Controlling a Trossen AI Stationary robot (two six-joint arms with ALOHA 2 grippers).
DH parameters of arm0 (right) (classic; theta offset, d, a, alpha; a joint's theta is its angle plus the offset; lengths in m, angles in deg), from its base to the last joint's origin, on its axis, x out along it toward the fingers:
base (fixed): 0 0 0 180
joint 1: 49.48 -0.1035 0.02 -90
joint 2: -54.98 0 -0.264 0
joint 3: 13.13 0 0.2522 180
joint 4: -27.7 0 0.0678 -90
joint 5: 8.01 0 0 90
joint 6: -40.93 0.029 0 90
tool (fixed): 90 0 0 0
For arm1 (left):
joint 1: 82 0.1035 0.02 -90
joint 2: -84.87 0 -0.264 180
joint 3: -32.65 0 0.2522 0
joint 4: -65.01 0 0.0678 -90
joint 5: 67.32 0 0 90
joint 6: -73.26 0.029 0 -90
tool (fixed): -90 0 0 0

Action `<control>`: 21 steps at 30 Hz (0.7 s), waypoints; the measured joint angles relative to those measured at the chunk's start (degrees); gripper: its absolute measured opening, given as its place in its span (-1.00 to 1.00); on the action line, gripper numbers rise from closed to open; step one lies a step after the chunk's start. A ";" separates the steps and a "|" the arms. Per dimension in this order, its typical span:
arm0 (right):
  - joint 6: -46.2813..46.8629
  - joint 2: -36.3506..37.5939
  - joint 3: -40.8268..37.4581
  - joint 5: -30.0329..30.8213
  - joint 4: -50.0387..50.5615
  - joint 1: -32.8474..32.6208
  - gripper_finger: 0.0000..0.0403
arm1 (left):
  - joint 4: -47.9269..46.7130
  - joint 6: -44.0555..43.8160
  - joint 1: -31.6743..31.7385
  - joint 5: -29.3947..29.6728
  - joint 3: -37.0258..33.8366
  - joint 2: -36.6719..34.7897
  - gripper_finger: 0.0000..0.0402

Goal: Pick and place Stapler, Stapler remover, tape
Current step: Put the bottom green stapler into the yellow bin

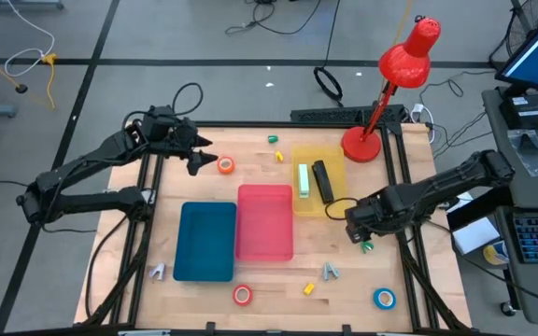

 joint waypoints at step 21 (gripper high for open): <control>2.07 -0.04 -2.38 7.64 -11.15 -7.42 0.15 | -0.07 -0.04 0.02 -0.05 0.00 0.02 0.61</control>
